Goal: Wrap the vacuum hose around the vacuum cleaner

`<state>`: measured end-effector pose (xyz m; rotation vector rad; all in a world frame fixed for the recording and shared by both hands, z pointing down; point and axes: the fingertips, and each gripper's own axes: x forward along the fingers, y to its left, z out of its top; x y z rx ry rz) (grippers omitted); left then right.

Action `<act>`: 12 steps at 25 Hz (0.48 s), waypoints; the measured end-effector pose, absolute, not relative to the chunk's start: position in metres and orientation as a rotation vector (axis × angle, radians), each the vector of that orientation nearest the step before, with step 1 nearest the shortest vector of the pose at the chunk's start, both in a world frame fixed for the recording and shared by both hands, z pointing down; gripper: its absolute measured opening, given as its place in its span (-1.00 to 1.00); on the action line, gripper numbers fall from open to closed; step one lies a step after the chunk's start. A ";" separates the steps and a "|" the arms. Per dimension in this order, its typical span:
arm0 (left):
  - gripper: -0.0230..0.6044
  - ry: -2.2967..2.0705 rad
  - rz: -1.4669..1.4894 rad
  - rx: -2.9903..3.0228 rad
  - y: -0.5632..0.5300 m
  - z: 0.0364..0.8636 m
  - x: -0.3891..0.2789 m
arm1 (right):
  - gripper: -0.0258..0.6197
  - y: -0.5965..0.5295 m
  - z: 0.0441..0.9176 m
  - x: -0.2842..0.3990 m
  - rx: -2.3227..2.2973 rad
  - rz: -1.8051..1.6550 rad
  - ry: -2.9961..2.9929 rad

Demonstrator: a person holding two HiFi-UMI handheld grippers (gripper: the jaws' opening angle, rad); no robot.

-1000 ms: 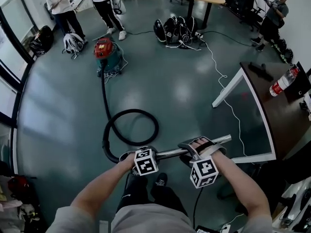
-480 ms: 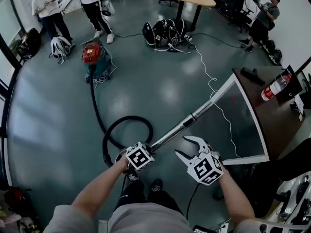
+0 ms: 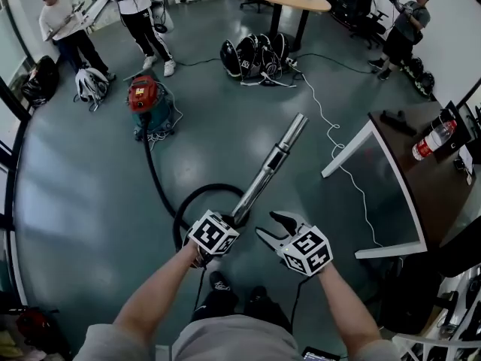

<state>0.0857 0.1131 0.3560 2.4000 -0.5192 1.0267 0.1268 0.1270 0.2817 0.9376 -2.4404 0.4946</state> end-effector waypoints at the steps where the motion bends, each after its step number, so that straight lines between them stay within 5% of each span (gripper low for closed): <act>1: -0.48 -0.530 1.002 2.391 0.106 0.353 0.080 | -0.24 0.119 0.279 0.119 0.944 0.517 -2.457; 2: -0.48 -0.542 0.976 2.380 0.100 0.350 0.074 | -0.12 0.111 0.276 0.111 0.945 0.534 -2.474; 12: -0.48 -0.787 0.700 2.184 0.022 0.337 0.032 | -0.12 0.063 0.294 0.066 0.667 0.628 -2.548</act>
